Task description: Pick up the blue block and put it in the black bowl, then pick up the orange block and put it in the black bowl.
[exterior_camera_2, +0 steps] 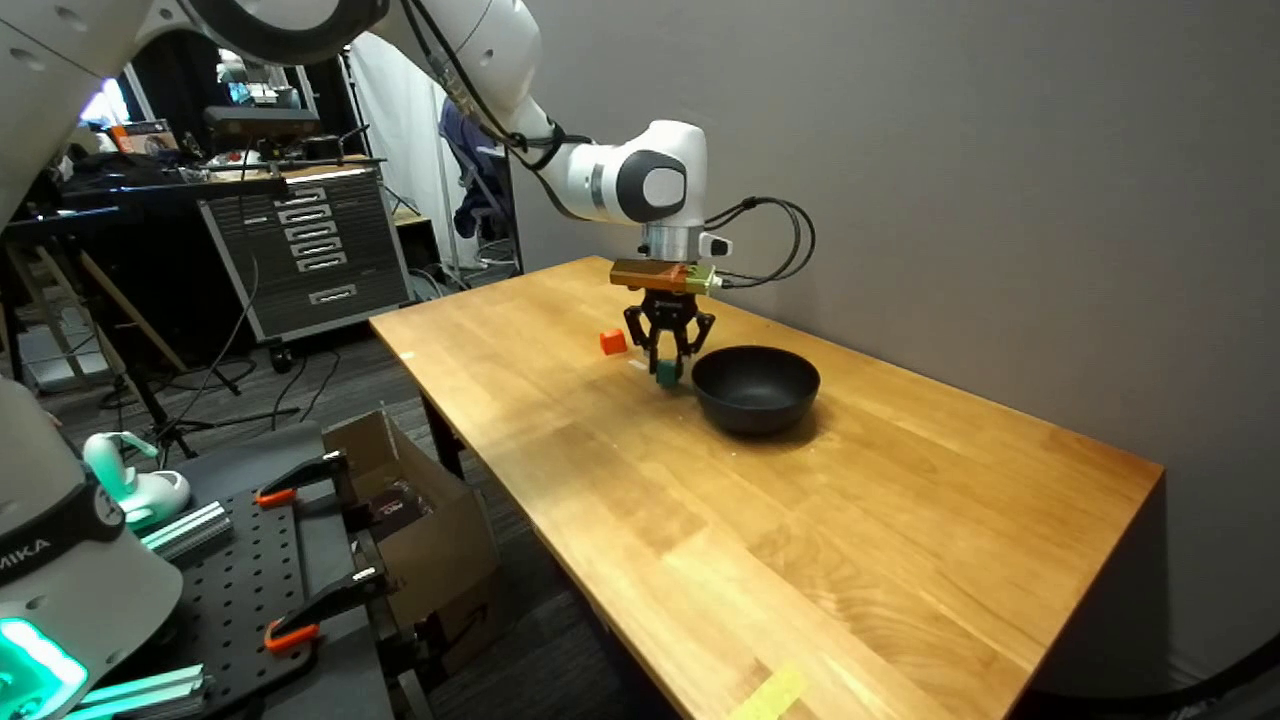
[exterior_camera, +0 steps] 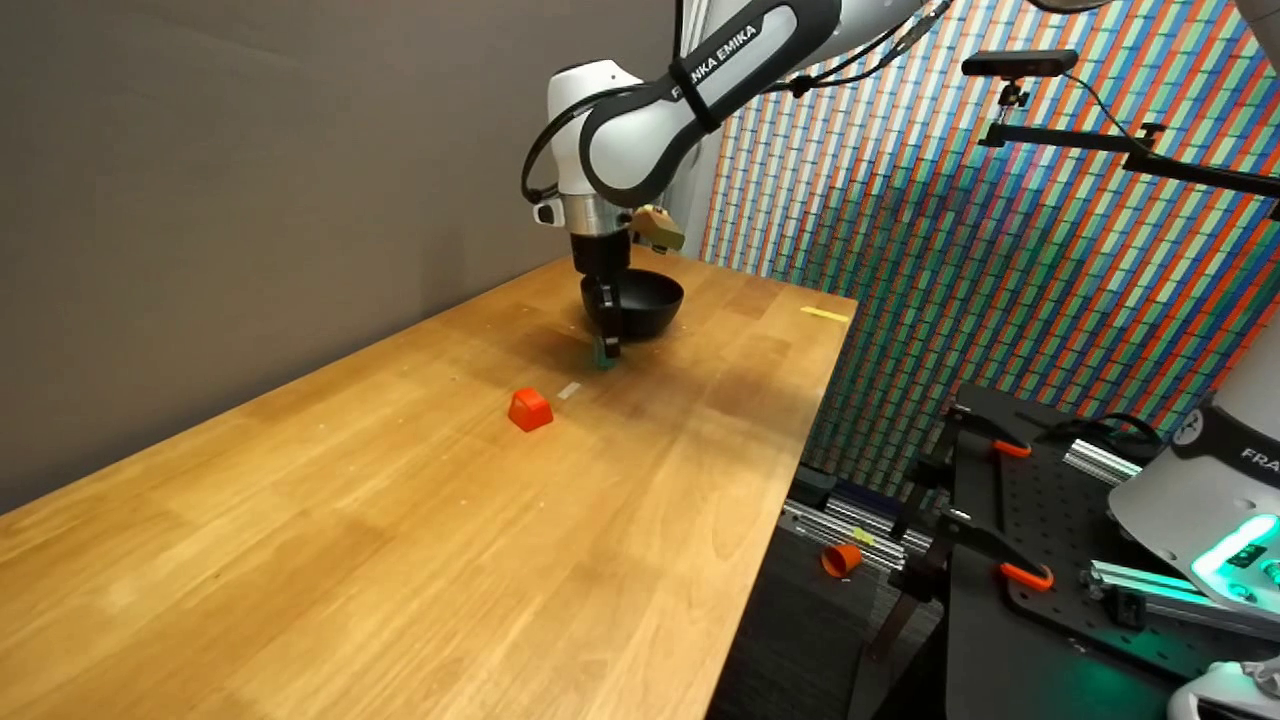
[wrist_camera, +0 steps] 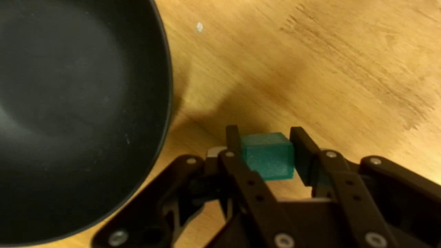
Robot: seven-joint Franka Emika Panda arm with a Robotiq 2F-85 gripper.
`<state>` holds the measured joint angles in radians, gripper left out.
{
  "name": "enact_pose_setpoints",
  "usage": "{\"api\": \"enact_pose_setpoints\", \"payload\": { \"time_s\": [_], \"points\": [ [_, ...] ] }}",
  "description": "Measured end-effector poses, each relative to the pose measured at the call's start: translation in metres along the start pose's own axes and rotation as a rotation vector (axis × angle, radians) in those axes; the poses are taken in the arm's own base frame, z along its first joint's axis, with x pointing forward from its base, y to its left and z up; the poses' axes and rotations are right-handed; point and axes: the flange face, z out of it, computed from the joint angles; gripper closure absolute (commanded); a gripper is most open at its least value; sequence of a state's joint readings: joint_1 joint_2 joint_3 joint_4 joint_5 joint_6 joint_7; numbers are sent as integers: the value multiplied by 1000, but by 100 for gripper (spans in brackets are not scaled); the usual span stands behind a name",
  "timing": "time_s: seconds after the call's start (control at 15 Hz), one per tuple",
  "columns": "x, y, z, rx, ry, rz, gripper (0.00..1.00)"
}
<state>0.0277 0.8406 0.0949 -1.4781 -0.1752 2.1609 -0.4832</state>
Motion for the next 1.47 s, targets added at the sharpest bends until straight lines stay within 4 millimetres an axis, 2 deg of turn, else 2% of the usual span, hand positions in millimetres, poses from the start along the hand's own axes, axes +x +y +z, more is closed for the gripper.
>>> {"api": "enact_pose_setpoints", "payload": {
  "time_s": [0.13, 0.33, 0.47, 0.6, 0.73, 0.8, 0.93, 1.13, 1.2, 1.47],
  "points": [
    [1, -2, -19, -7, 22, -1, 84],
    [-4, -4, -68, -62, 59, 15, 84],
    [-15, 2, -100, -156, 55, 59, 84],
    [-32, 12, -119, -246, 32, 116, 84],
    [-50, 25, -120, -321, -7, 187, 84],
    [-60, 33, -115, -354, -30, 226, 38],
    [-74, 45, -102, -395, -69, 286, 27],
    [-83, 51, -85, -398, -99, 330, 5],
    [-84, 49, -80, -393, -105, 337, 0],
    [-88, 31, -67, -336, -116, 344, 0]
  ]
}}
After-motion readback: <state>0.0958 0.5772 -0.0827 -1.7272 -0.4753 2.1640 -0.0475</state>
